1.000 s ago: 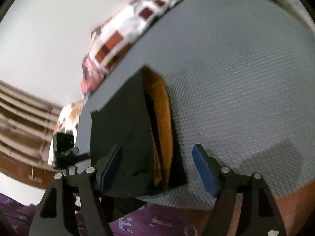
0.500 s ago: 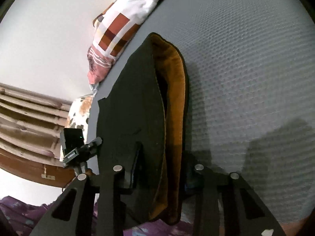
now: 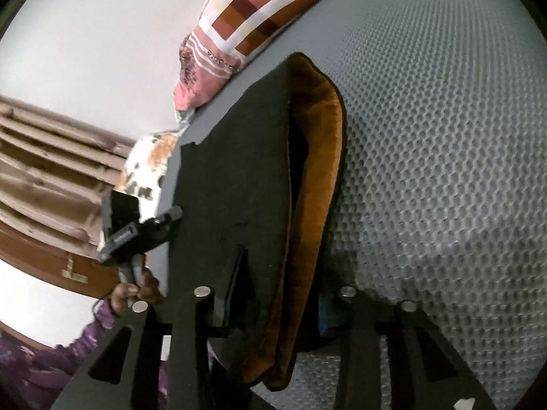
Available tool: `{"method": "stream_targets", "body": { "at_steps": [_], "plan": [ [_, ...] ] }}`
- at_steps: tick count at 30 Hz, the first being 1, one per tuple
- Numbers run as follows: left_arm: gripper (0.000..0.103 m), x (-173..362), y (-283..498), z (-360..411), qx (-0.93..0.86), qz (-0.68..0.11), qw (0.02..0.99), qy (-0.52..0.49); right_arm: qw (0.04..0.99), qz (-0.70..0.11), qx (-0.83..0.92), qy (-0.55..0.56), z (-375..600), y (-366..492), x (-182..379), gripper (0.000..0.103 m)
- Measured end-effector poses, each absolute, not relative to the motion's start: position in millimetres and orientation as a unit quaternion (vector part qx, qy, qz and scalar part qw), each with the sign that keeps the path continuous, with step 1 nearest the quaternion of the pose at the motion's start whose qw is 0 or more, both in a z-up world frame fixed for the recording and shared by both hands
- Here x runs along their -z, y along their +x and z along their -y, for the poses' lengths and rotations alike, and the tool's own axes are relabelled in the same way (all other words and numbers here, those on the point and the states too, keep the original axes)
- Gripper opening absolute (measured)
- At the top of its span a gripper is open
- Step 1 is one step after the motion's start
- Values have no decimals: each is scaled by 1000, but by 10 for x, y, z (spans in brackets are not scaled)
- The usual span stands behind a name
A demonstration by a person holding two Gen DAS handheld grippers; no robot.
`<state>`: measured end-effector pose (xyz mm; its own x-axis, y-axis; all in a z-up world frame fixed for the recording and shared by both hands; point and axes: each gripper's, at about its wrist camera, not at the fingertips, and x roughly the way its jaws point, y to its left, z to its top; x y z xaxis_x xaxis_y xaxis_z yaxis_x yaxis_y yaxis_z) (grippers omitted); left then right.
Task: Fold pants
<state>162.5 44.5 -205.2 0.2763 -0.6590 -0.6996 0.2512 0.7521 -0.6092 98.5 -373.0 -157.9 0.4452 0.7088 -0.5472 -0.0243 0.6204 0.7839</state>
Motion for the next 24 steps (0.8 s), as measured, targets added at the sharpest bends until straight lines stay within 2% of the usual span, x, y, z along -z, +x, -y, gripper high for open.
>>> {"method": "stream_targets", "body": {
  "at_steps": [2,5,9,12,14,24],
  "plan": [
    [67,1984,1565,-275,295,-523,787,-139,772,-474,-232,355,3739,1009,1550,41],
    [83,1935,1496,-45,294,-525,794,-91,778,-476,-220,345,3755,1087,1499,46],
    [86,1924,1416,104,285,-520,804,-35,781,-477,-223,335,3713,1197,1491,46],
    [86,1921,1367,101,275,-515,812,-28,794,-468,-220,320,3680,1223,1485,46],
    [86,1921,1351,136,267,-514,815,-14,802,-462,-215,312,3663,1259,1489,40],
    [91,1925,1318,255,251,-507,825,16,812,-425,-204,345,3715,1124,1573,40]
  ]
}}
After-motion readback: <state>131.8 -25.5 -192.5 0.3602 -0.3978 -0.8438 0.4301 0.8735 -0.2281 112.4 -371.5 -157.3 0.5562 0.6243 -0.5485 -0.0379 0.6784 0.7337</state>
